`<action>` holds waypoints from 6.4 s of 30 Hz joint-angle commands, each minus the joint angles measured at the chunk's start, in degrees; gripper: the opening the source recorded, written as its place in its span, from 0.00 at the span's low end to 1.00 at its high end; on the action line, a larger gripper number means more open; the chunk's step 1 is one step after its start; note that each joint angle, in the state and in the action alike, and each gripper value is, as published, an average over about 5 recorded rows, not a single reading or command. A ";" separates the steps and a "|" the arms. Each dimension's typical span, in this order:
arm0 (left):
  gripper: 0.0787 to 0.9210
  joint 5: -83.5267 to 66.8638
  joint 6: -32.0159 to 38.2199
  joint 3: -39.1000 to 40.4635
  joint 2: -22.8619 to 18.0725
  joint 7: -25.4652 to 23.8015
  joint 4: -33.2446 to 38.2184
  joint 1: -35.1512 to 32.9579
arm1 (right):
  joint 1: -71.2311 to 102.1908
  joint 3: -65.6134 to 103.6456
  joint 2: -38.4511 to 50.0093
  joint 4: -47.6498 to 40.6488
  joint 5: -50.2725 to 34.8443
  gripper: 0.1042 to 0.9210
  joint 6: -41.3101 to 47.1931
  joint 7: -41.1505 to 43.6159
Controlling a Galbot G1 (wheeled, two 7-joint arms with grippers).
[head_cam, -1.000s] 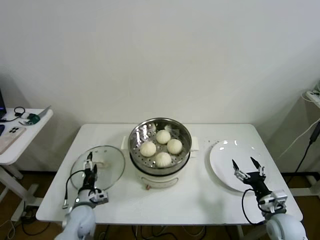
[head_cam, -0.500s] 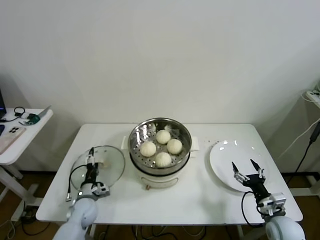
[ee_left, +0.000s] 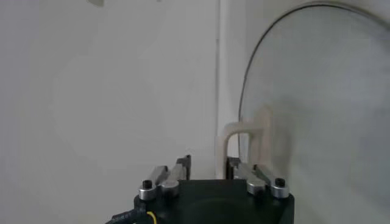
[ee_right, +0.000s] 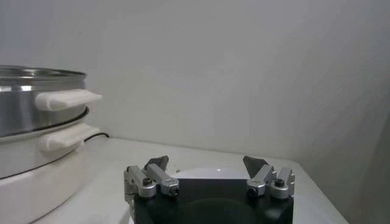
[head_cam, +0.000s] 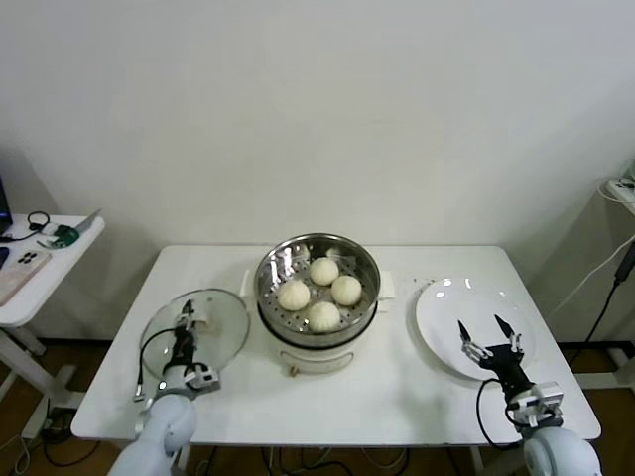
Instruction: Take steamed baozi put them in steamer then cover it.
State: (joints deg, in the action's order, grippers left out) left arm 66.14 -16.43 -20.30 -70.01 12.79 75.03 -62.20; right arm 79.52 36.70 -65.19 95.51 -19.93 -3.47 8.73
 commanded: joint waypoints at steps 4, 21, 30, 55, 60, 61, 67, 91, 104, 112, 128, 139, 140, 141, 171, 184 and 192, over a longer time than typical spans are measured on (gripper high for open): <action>0.22 -0.42 -0.85 -0.14 0.88 1.06 2.35 -1.37 | -0.73 0.08 -0.02 -0.82 0.47 0.88 -0.55 0.04; 0.08 -1.87 -12.93 -2.91 8.40 4.05 26.94 -13.40 | -3.65 -0.86 1.69 -2.96 0.34 0.88 -1.01 -0.02; 0.08 -5.86 -19.22 -5.16 14.34 0.44 43.05 -18.98 | -5.55 -1.75 2.37 -5.36 0.83 0.88 -1.28 0.21; 0.08 11.83 -28.57 23.90 4.02 -20.00 40.16 5.70 | -8.40 -3.25 -0.35 -8.76 4.16 0.88 -1.46 -0.16; 0.08 13.36 -28.57 26.18 -0.53 -21.39 35.91 9.26 | -8.12 -2.20 -0.17 -9.44 4.28 0.88 -1.65 0.15; 0.08 13.51 -28.57 26.29 -1.86 -21.46 34.84 9.75 | -8.06 -1.98 -0.09 -9.55 4.28 0.88 -1.64 0.23; 0.08 14.67 -28.57 28.11 -7.56 -22.15 29.61 12.89 | -7.66 -0.29 0.13 -10.07 4.35 0.88 -1.56 0.34; 0.08 15.46 -28.57 30.33 -13.79 -24.16 21.81 13.59 | -6.08 2.40 0.01 -9.93 5.08 0.88 -1.87 0.42; 0.08 15.91 -28.57 31.95 -11.23 -26.01 20.69 15.07 | -6.06 2.56 -0.76 -10.26 5.44 0.88 -2.17 0.60; 0.08 15.65 -28.57 32.07 -10.75 -25.97 20.58 15.13 | -6.00 2.68 -1.29 -10.31 5.90 0.88 -2.32 0.73; 0.08 15.08 -28.57 31.92 -10.55 -24.88 19.72 15.22 | -5.80 3.18 -1.83 -10.23 6.09 0.88 -2.59 1.14; 0.12 15.26 -28.57 32.06 -10.19 -25.33 20.11 14.97 | -5.77 3.60 -2.14 -10.23 6.11 0.88 -2.66 1.46; 0.15 15.21 -28.57 32.11 -10.08 -25.37 20.34 14.99 | -5.78 3.61 -2.17 -10.25 6.13 0.88 -2.67 1.49; 0.18 15.14 -28.57 32.18 -9.93 -25.42 20.61 15.00 | -5.78 3.61 -2.19 -10.28 6.13 0.88 -2.69 1.56; 0.88 -1.72 -28.57 24.16 4.44 -16.44 47.84 -0.01 | -5.75 4.53 -0.03 -9.84 4.41 0.88 0.01 2.89; 0.88 -48.91 -3.55 -7.62 6.37 2.02 49.12 -18.57 | -4.03 4.45 0.45 -7.93 3.81 0.88 -1.87 3.79; 0.88 -68.00 15.27 -20.63 -1.46 -3.04 40.57 -26.84 | -2.07 4.56 0.06 -6.13 1.89 0.88 -3.25 4.14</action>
State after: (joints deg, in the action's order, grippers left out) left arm 30.20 -41.14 -19.40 -65.95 7.60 121.15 -75.71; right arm 75.92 41.21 -64.93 87.82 -16.63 -5.71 12.68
